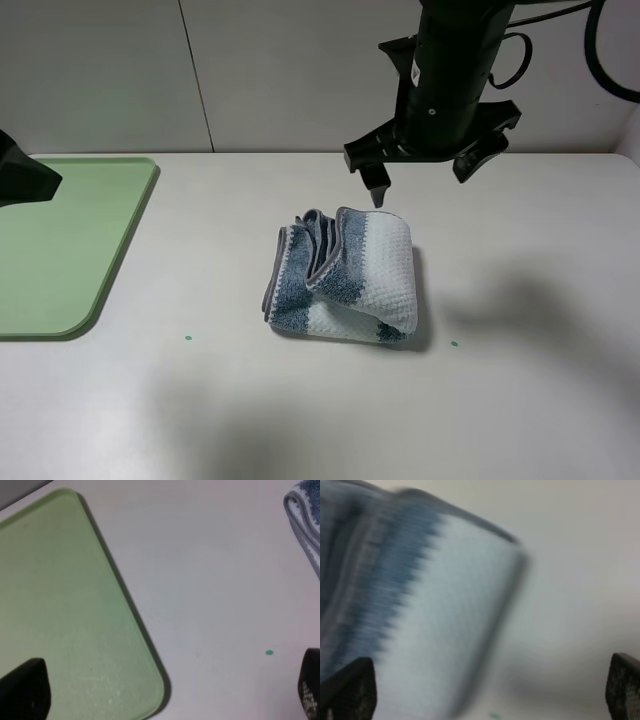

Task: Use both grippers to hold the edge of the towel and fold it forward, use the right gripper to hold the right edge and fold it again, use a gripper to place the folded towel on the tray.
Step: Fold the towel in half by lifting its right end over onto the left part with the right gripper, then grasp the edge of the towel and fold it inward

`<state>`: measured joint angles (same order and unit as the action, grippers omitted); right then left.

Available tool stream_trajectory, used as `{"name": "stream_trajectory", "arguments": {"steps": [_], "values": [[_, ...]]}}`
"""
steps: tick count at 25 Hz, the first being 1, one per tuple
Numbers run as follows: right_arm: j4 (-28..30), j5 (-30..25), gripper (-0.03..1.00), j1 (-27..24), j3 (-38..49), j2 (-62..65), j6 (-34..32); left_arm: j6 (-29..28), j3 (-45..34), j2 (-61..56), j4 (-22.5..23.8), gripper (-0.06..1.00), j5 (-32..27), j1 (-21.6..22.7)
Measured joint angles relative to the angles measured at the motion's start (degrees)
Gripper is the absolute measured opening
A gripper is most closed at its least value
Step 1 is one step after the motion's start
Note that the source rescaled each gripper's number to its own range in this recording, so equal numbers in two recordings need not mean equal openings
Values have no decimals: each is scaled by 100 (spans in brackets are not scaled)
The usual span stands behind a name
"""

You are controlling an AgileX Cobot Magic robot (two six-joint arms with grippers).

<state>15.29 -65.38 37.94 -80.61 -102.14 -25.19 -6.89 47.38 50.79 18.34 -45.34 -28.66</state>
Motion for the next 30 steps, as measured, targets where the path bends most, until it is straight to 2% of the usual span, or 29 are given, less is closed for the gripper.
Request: {"name": "stream_trajectory", "arguments": {"steps": [4,7,10,14,25,30], "values": [[81,-394,100,0,0,178,352,0,0,0,0,100,0,0],[-199,-417,99,0,0,382,722,0,0,0,0,100,5,0],[-472,-421,94,0,0,634,941,0,0,0,0,100,5,0],[-611,-432,92,0,0,1048,1233,0,0,0,0,100,5,0],[-801,-449,92,0,26,2347,1505,0,0,0,0,100,15,0],[-836,-449,91,0,632,2960,1752,22,0,0,0,100,21,0]]}}
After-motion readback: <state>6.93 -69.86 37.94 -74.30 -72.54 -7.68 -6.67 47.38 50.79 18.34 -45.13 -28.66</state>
